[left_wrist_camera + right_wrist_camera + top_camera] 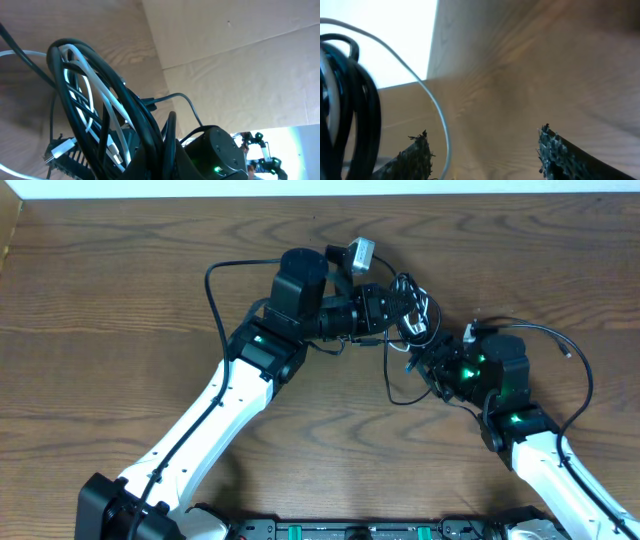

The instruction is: Untangle cables

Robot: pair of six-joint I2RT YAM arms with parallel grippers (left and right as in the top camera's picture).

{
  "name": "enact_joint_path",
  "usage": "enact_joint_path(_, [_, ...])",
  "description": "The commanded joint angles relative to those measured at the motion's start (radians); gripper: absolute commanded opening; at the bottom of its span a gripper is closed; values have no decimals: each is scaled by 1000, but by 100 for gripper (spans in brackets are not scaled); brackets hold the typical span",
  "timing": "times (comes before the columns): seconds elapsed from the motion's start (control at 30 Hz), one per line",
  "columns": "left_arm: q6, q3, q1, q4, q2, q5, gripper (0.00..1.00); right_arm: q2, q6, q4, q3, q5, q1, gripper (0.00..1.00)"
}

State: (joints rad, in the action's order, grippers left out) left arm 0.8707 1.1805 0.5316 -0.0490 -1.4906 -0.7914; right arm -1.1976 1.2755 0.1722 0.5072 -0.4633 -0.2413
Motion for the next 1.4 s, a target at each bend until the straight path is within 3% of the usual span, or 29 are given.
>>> enact_joint_path(0.0, [74,26,-6,-7,21,-35,8,-26,-140,32,0,-20,-2,69])
enact_joint_path(0.1, [146,26,-34,-9,21,-35,8,-40,-422,-15,0,95,-2,72])
enact_joint_path(0.27, [192,26,-106,-9,21,-27,8,-39,-739,-18,0,141,-2,73])
enact_joint_path(0.43, [425,26,-184,-5,21,-26,8,-39,-935,85,0,-125,-21,77])
enact_joint_path(0.6, [670,26,-194,43,21,39,8,-39,-977,184,0,-202,-75,77])
enact_joint_path(0.83, [717,26,-190,71,21,32,8,-39,-978,237,0,-101,-145,75])
enact_joint_path(0.93, [717,26,-182,71,21,15,8,-39,-977,239,0,-66,-163,63])
enact_joint_path(1.0, [717,26,-176,71,21,13,8,-39,-977,243,0,-66,-175,41])
enact_joint_path(1.07, [718,26,-168,71,21,10,8,-39,-977,243,0,-66,-180,13])
enact_joint_path(1.1, [718,26,-165,71,21,5,8,-39,-970,243,0,-66,-180,5])
enact_joint_path(1.13, [726,26,-163,71,21,-8,8,-39,-961,243,0,-65,-179,1])
enact_joint_path(1.23, [760,26,-159,70,21,-45,8,-40,-952,225,0,-11,-179,1])
enact_joint_path(1.37, [773,26,-163,50,21,-58,8,-40,-858,106,0,238,-179,1])
